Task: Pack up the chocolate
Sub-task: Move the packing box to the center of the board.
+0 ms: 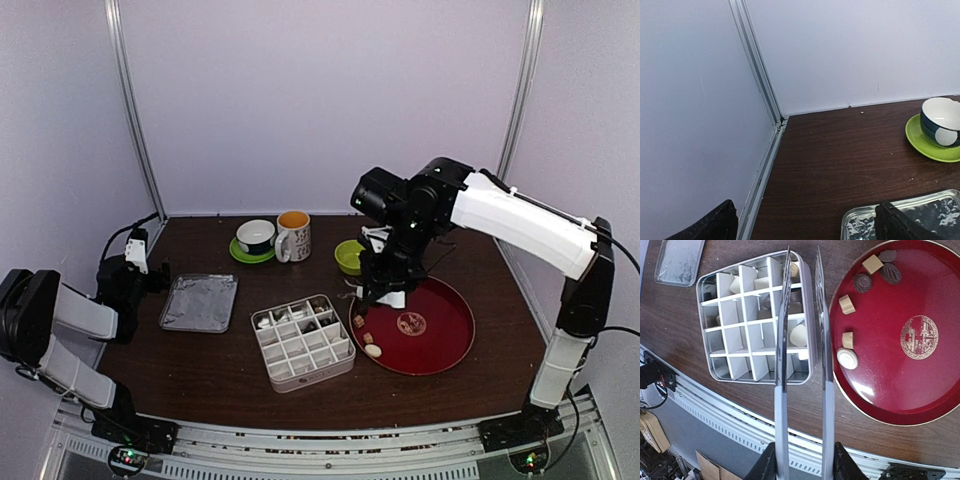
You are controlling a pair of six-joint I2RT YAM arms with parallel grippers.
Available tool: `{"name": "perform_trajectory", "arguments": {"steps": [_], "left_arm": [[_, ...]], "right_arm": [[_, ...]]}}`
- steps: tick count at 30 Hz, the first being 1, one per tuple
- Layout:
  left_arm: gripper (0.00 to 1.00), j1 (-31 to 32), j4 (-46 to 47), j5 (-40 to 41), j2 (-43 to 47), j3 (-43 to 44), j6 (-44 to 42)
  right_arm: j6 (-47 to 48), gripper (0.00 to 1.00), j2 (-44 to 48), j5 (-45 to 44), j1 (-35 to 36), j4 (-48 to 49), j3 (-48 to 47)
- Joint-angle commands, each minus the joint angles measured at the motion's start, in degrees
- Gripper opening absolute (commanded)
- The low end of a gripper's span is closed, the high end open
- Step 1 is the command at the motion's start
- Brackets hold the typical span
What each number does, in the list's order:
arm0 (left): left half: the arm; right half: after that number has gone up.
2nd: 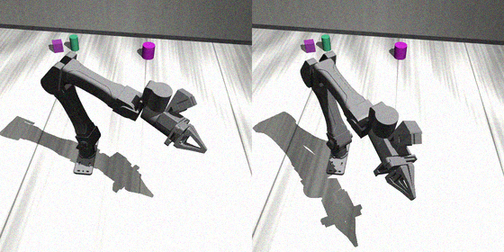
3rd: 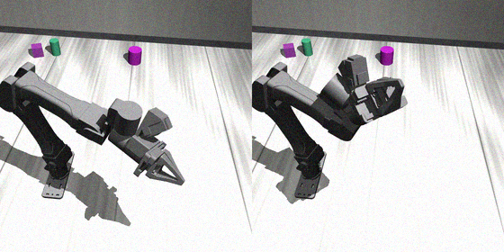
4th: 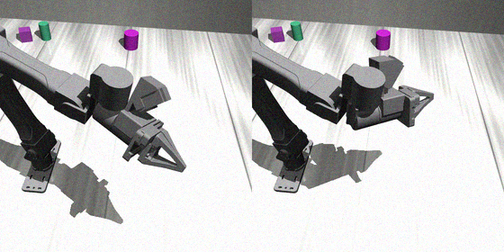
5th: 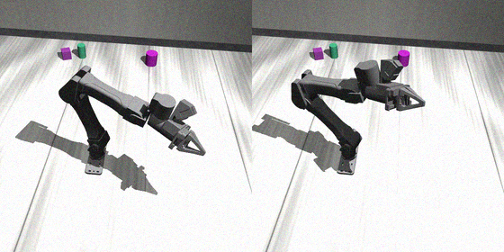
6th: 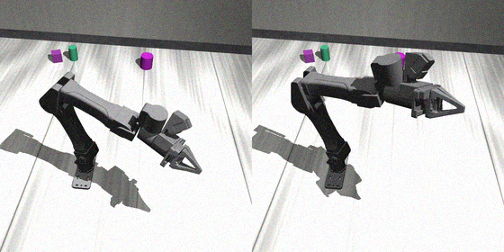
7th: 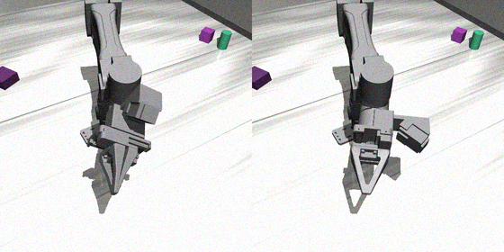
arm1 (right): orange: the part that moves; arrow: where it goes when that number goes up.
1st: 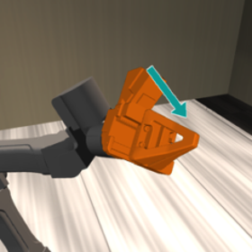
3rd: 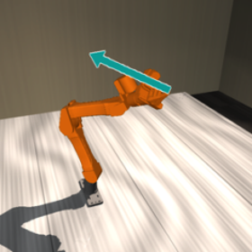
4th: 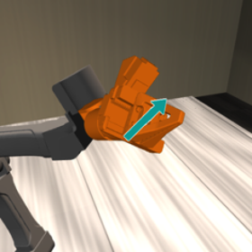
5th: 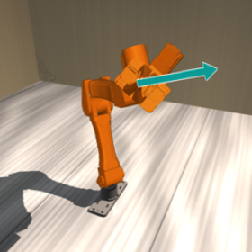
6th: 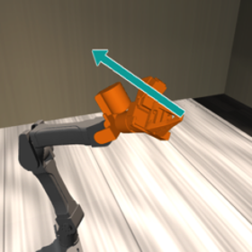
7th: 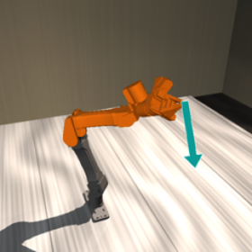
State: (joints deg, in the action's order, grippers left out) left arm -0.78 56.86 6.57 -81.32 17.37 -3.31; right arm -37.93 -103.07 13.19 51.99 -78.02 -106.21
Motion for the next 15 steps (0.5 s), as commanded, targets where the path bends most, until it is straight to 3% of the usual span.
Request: {"name": "perform_trajectory", "arguments": {"steps": [1,15], "left_arm": [[0.98,-0.54,1.53,-0.56,-0.33,1.36,0.59],[0.98,-0.6,1.5,-0.68,-0.33,1.44,0.72]], "right_arm": [[1.87,0.34,-4.39,2.53,0.07,-3.33,-5.45],[5.92,0.35,-8.47,1.05,-0.04,-8.61,-7.71]]}}
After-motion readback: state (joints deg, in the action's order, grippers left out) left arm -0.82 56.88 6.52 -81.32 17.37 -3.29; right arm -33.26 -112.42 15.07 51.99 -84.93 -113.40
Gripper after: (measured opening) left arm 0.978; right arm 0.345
